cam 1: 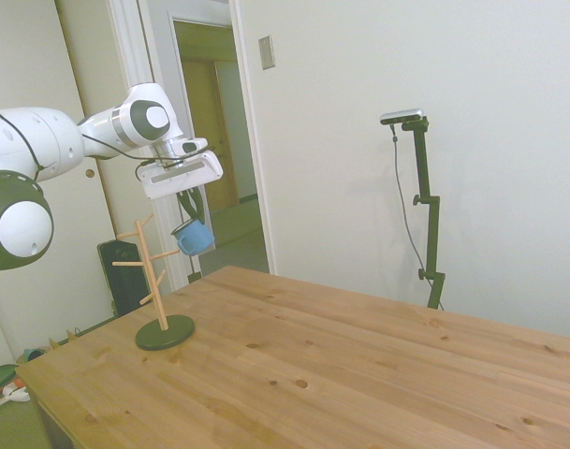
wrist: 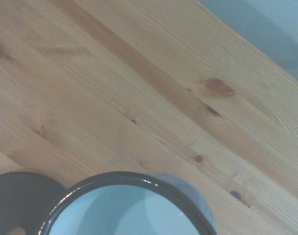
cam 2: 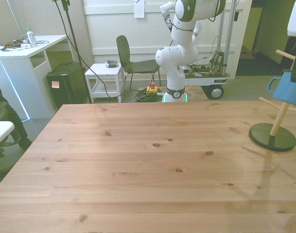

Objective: Hang the mug

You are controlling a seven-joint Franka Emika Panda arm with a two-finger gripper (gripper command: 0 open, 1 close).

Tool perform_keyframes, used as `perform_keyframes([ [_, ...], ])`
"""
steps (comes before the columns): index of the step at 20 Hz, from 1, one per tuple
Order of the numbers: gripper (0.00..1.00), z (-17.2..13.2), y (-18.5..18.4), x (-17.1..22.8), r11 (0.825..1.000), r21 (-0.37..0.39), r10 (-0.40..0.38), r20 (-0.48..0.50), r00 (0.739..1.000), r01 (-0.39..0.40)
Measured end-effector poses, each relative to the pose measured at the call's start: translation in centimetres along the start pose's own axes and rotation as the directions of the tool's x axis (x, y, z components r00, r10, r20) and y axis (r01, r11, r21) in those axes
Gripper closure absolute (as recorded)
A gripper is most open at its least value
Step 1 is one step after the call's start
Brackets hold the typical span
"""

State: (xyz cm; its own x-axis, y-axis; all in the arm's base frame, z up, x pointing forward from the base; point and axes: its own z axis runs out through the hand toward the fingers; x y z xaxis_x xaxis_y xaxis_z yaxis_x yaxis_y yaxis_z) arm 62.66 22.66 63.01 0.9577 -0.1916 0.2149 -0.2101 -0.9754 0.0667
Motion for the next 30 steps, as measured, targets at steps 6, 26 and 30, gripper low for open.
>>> perform_keyframes([
  [6,1.0,0.1,-0.6,-0.6,1.0,0.001,-0.01,0.007,1.0,0.01],
  [26,1.0,0.4,-0.3,-0.5,1.0,-0.001,-0.002,0.009,1.0,0.002],
  [30,1.0,0.8,-0.5,-0.2,1.0,0.002,0.0,0.005,1.0,0.0],
])
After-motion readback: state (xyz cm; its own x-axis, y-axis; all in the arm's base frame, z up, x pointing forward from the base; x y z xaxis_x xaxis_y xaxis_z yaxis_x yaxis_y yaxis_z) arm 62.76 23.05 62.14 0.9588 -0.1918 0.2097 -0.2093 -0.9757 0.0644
